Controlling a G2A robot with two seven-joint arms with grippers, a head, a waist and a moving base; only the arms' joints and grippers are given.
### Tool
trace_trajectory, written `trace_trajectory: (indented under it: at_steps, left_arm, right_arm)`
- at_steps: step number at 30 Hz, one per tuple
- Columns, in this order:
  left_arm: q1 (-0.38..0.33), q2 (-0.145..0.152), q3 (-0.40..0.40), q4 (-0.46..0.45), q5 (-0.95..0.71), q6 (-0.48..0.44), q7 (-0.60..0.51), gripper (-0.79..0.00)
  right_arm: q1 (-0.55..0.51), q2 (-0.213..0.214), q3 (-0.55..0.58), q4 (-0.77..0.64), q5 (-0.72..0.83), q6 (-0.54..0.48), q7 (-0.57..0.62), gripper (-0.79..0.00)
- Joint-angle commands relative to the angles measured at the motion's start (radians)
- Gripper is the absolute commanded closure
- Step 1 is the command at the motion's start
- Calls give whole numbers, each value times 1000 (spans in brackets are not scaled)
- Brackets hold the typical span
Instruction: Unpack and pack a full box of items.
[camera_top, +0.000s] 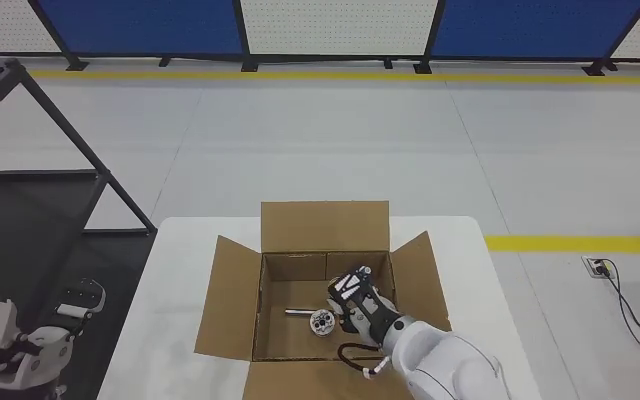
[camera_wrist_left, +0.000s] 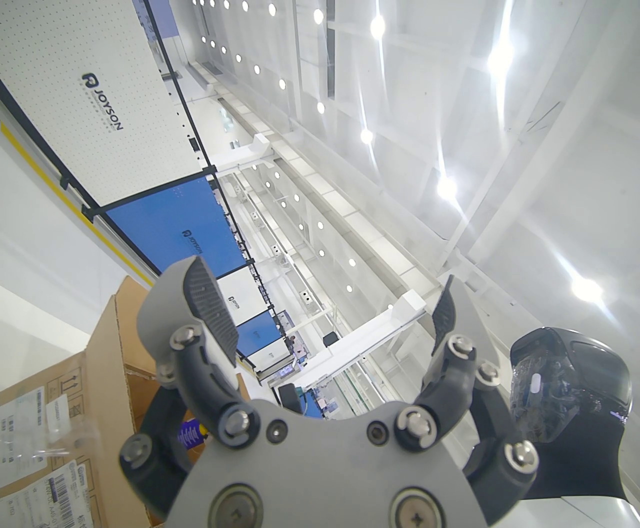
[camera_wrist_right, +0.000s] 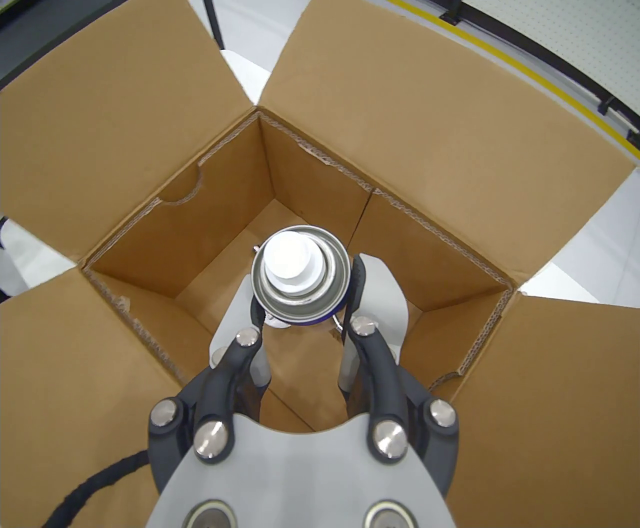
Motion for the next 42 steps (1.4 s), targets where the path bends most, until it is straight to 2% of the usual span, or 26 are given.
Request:
trace_trajectory:
  at_steps: [1,14,17,26,29,36,42]
  left_arm:
    - [0,0,0,0,0,0,0,-785]
    - [0,0,0,0,0,0,0,-785]
    - [0,0,0,0,0,0,0,-785]
    - [0,0,0,0,0,0,0,-785]
    - [0,0,0,0,0,0,0,-785]
    - [0,0,0,0,0,0,0,-785]
    - [0,0,0,0,0,0,0,-785]
  right_arm:
    - [12,-3,-8,12,24,3,5,0]
    - [4,-5,-23,31,0,2,-9,0]
    - [25,-24,-77,91,-18,50,-51,0]
    - [144,-92,-167,318,92,100,-180,0]
    - [172,-112,-189,377,81,155,-216,0]
    - [220,-153,-225,479,80,218,-229,0]
    - [243,-180,-242,549,96,220,-222,0]
